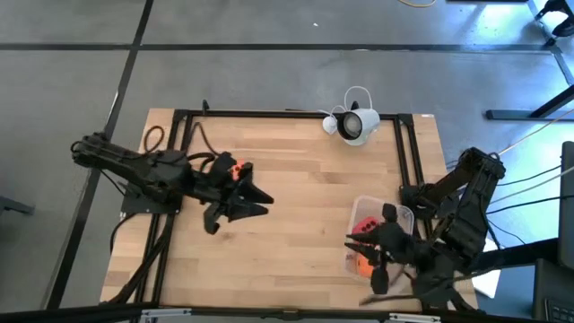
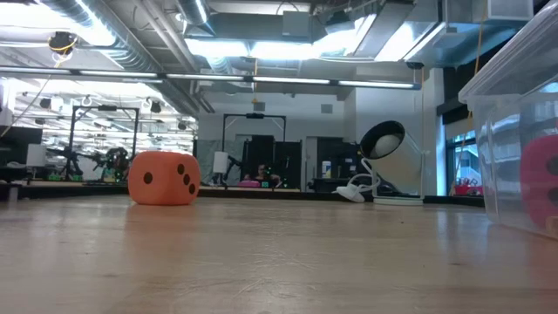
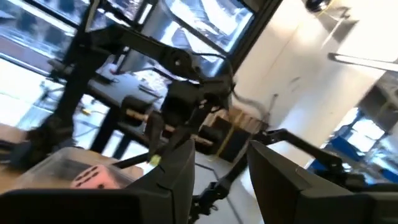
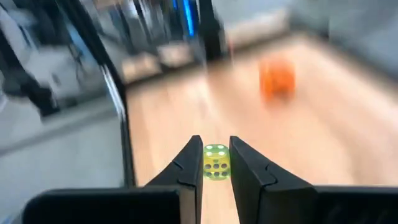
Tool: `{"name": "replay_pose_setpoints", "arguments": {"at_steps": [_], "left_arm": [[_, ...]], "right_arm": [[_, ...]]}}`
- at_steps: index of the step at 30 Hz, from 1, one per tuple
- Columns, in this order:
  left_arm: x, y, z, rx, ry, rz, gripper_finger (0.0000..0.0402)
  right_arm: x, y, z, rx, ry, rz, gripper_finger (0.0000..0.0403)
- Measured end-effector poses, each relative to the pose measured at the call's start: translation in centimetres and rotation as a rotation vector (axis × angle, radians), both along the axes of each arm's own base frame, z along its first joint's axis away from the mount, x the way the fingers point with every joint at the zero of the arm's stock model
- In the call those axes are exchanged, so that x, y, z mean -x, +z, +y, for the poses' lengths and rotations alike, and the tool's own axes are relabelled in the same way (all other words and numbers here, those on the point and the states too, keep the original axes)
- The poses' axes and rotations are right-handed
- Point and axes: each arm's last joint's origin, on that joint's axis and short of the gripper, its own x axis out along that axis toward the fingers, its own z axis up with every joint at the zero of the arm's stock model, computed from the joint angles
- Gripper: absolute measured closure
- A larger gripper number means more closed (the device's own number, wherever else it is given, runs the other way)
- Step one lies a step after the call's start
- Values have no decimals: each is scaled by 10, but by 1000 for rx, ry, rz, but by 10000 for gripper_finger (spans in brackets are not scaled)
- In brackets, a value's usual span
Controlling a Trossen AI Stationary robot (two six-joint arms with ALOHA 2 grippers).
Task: Pick & Place Dice
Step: Put the small green die into the transparent bin
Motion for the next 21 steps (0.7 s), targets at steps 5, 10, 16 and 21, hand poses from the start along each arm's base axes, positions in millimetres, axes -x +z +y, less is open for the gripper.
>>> {"name": "replay_pose_setpoints", "arguments": {"at_steps": [5,10,16,21], "left_arm": [[16,-10,-1,-43,136,157,263],[27,-30,1,-34,370,382,263],[28,-43,-2,-42,419,491,263],[28,-45,-7,-49,396,496,263]], "right_arm": [[17,-26,-13,-153,-139,357,351],[30,-35,-18,-211,-219,582,351],[29,-57,-19,-184,-274,636,351],[33,-91,-23,-164,-364,778,351]]}}
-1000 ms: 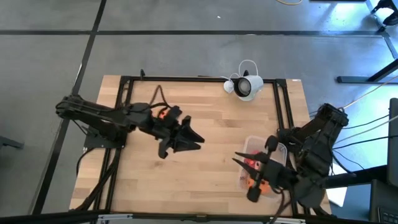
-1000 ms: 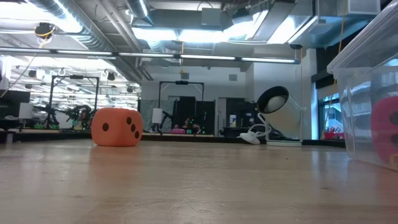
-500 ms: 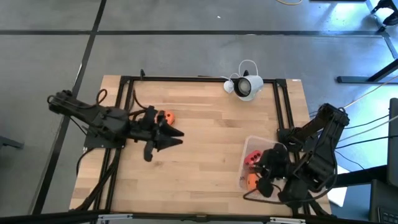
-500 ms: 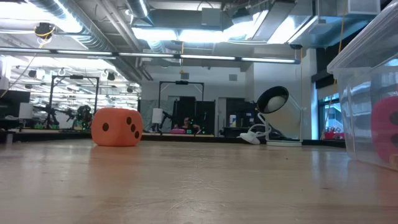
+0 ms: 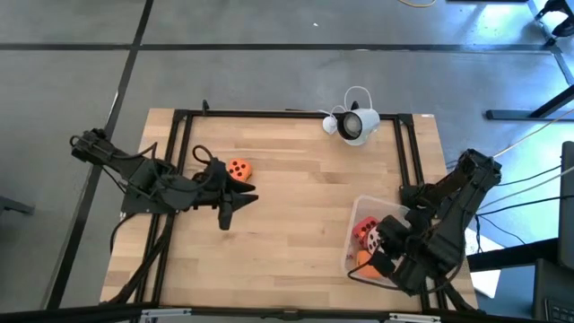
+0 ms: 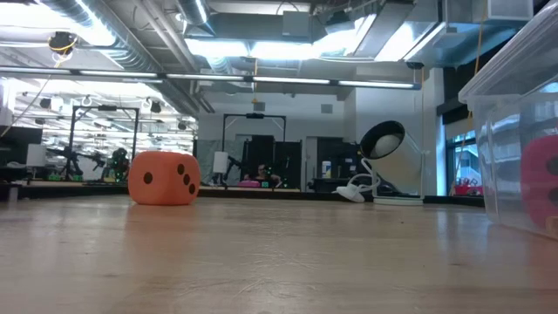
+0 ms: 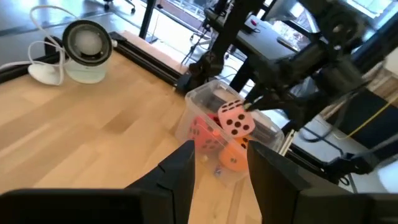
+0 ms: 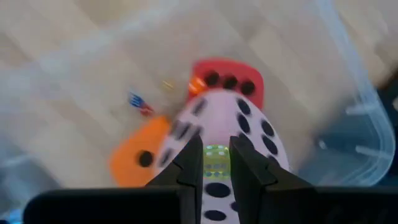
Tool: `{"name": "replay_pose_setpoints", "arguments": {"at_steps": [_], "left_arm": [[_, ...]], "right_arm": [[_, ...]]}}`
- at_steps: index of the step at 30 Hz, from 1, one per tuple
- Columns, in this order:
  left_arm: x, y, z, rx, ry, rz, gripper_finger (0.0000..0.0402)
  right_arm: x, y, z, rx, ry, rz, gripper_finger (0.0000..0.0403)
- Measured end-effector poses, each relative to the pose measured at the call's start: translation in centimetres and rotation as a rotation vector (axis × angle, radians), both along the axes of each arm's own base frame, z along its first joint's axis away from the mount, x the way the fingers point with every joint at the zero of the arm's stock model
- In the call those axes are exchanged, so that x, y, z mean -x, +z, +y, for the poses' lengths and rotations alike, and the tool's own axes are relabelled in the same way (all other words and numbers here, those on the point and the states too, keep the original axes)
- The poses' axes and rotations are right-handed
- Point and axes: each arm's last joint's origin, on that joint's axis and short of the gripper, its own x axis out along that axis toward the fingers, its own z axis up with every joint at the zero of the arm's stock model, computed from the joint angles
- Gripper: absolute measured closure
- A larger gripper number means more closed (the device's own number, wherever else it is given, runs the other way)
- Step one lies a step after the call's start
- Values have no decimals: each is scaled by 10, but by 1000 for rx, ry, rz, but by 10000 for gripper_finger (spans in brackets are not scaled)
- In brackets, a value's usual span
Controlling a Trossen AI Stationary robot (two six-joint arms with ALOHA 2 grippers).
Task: Pick & Place Dice
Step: Put the small green die into the transparent bin
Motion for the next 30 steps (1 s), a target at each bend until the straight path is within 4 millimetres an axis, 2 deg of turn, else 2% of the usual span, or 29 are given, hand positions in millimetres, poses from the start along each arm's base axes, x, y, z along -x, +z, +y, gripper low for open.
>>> {"name": "replay_pose_setpoints", "arguments": {"at_steps": [3,6,9,20,30], "left_arm": [[1,0,-3,-1,-13,0,263],[2,-1,-4,-8,-14,8,263],[3,-3,-4,-24,-9,32,263],[7,-7,-10,-4,-21,61,263],[11,-7,-16,-20,-19,53,263]], "right_arm": [[1,-15,-2,7,-39,11,351],[-3,-21,-3,3,-56,-24,351],[-10,-21,-4,1,-73,-68,351],[-29,-23,-15,-42,-49,-29,351],[-43,-24,-8,-177,5,-55,351]]}}
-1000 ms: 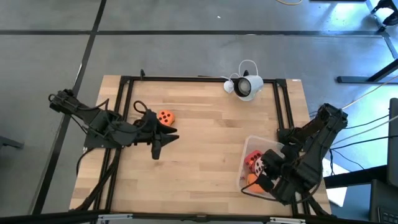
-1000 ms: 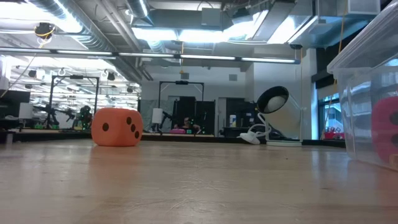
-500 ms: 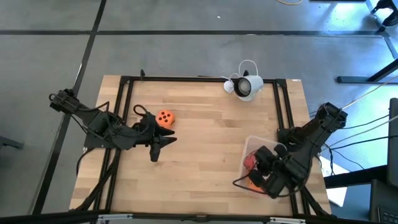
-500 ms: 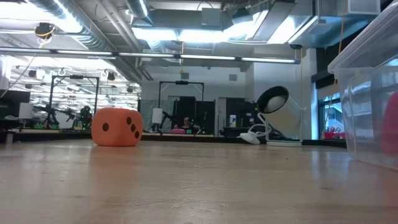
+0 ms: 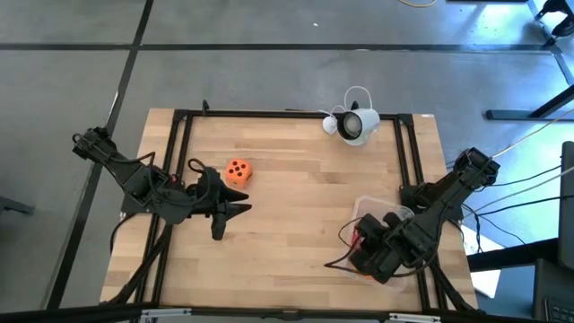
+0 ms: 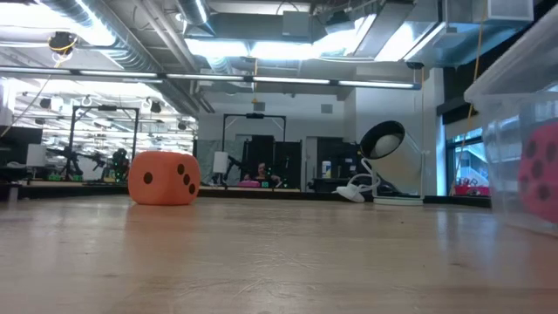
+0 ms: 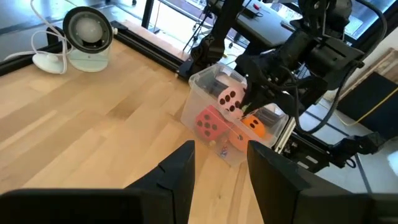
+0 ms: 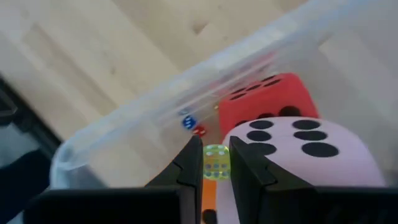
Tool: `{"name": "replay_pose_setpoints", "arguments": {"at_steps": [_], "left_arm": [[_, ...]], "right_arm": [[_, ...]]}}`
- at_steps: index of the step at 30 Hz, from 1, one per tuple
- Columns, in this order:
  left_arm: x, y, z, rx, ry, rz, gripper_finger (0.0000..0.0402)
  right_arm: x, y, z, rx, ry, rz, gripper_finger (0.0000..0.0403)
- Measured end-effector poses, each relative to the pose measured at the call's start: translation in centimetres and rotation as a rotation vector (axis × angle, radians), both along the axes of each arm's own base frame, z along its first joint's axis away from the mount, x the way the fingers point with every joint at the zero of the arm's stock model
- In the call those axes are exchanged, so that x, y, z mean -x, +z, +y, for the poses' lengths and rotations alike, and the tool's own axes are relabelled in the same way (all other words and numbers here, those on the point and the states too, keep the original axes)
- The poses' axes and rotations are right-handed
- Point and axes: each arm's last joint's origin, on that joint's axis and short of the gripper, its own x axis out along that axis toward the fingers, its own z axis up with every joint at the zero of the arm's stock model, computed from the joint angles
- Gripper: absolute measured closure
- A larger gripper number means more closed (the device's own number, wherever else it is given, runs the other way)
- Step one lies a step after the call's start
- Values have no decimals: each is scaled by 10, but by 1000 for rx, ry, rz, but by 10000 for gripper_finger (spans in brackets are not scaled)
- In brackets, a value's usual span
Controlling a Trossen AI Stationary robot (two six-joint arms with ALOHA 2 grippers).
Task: Pick & Place Dice
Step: Put the small green die into the transparent bin
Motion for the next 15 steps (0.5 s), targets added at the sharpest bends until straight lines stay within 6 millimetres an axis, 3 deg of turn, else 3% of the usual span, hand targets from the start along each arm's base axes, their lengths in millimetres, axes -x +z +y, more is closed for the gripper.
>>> {"name": "replay_pose_setpoints", "arguments": {"at_steps": [15], "left_arm": [[0,0,1,-24,11,0,263]], "right_arm": [[-3,0,6,-81,57,5,351]]}}
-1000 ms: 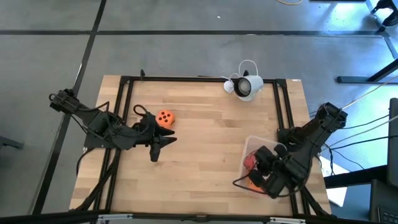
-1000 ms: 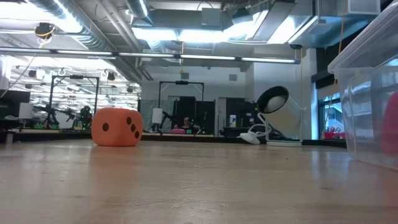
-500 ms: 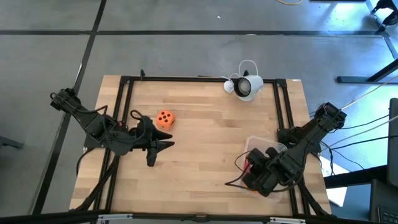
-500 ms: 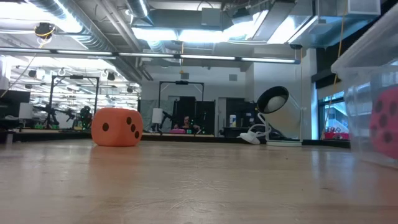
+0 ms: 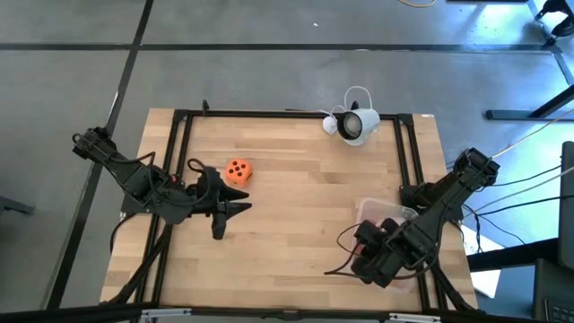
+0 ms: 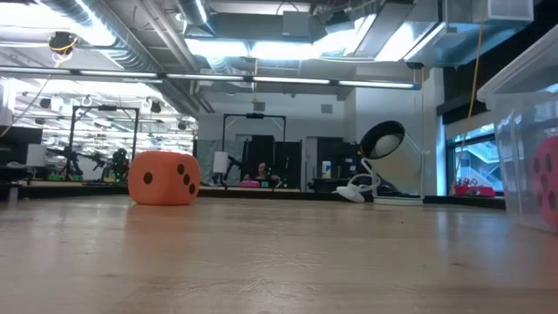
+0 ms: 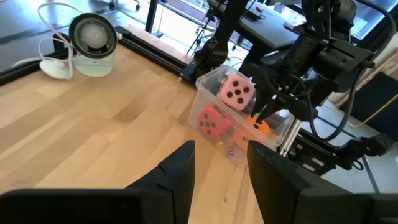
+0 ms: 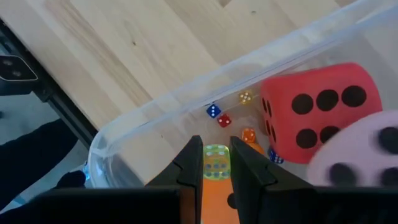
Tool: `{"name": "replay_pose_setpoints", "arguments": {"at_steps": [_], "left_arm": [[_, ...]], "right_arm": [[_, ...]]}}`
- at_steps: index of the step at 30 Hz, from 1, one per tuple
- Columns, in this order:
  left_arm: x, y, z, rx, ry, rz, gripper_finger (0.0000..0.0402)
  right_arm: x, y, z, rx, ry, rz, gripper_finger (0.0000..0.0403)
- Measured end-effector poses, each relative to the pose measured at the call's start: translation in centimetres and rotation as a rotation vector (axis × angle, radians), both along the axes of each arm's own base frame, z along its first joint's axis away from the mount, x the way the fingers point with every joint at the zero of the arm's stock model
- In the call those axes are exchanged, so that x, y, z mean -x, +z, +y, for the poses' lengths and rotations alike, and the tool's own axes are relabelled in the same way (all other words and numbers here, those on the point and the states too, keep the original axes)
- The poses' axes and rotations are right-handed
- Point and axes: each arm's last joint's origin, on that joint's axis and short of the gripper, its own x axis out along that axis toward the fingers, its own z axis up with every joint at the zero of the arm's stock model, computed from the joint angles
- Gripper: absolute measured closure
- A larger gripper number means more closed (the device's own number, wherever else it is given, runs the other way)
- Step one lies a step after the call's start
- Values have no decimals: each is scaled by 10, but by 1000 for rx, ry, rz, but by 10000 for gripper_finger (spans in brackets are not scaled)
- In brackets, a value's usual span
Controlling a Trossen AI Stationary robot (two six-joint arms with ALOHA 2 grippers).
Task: Pick & Place Dice
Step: Put the small green die into the transparent bin
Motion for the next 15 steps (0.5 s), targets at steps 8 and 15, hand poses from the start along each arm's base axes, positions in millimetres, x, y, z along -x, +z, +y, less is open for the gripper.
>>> {"name": "replay_pose_setpoints", "arguments": {"at_steps": [8,15], "left_arm": [[0,0,0,-3,7,-1,263],[0,0,0,-6,14,-3,263]], "right_arm": [[0,0,0,-7,24,12,351],[0,1,0,-8,26,11,351]]}}
